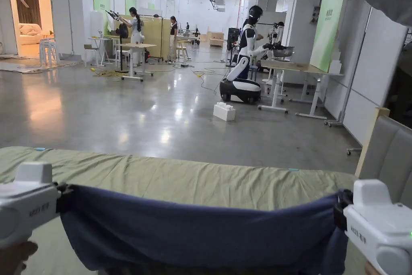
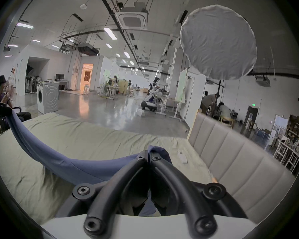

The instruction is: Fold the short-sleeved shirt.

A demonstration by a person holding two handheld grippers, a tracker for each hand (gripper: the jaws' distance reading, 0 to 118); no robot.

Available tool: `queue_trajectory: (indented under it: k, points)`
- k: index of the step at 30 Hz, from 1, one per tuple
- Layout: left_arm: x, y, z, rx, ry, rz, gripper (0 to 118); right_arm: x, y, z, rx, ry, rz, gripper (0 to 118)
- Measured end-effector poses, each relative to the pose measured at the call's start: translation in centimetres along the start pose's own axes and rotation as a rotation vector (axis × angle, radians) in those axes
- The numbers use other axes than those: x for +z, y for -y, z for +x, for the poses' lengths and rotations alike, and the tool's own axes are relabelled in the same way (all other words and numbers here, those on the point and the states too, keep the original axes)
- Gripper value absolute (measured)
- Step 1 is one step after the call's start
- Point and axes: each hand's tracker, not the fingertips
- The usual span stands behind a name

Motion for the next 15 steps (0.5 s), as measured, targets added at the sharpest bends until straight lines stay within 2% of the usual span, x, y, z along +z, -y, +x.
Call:
queue_trajectory:
  k: [2, 9, 15]
  points:
    - [1.4, 2.7, -0.1, 0.006, 0.003, -0.021, 6, 1.7, 2.9, -0.2, -0.021, -0.01, -0.062, 1]
    - [5.6, 11.1, -0.3, -0.015, -0.009, -0.121, 6, 7.6, 10.8, -1.5, 0.037, -0.031, -0.151, 1]
    - [6.5, 17.3, -0.9, -0.004, -0.016, -0.252, 6, 10.3, 16.8, -2.6, 0.021, -0.064, -0.338, 1]
